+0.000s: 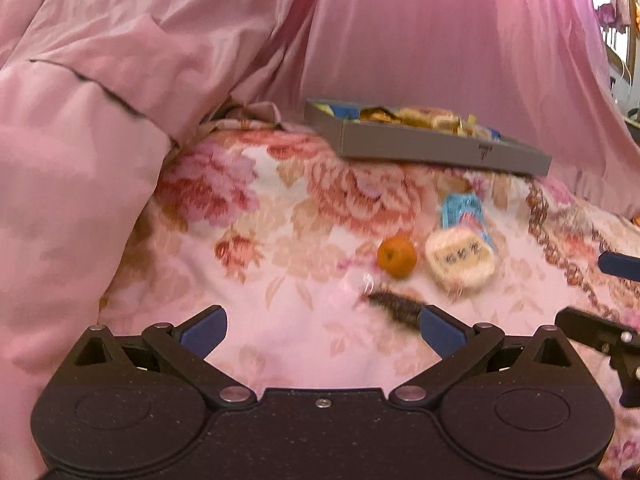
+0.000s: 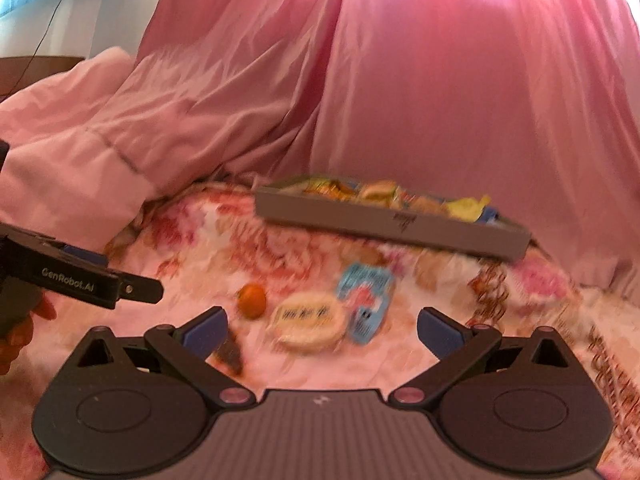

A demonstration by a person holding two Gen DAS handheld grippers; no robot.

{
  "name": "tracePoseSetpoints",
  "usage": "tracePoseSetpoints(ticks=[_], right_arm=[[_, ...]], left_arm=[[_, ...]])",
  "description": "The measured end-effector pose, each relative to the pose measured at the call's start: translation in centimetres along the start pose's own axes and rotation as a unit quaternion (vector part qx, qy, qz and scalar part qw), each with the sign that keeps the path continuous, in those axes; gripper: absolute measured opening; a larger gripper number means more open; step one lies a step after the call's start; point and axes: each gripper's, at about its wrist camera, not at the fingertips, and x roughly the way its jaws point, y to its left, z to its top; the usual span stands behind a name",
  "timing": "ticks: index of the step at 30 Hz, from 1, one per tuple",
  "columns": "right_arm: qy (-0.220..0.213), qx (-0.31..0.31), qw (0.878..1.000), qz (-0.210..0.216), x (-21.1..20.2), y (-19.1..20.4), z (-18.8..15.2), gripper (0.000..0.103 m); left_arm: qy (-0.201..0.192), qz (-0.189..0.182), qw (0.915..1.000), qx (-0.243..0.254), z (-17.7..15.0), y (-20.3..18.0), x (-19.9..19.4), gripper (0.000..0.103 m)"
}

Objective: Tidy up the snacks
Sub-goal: 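Move both open tools back over the remaining snacks, then grasp the mandarin orange with the left gripper while the right gripper grasps the dark meat strip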

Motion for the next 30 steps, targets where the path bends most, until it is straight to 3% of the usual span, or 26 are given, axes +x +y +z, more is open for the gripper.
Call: tracePoseSetpoints(ticks=[12, 30], right_arm=[[0.084, 0.004, 0.996, 0.043, 1.9, 2.9, -2.7, 0.103], [0.126, 0.017, 0.991, 0.048, 6.0, 2.6, -2.8, 0.103]], left_arm=[[0.015, 0.015, 0.9998, -0.007, -1.2, 1.0, 0.3, 0.102], [0.016, 0.011, 0.9997, -0.014, 0.7, 0.9, 3.1, 0.102]])
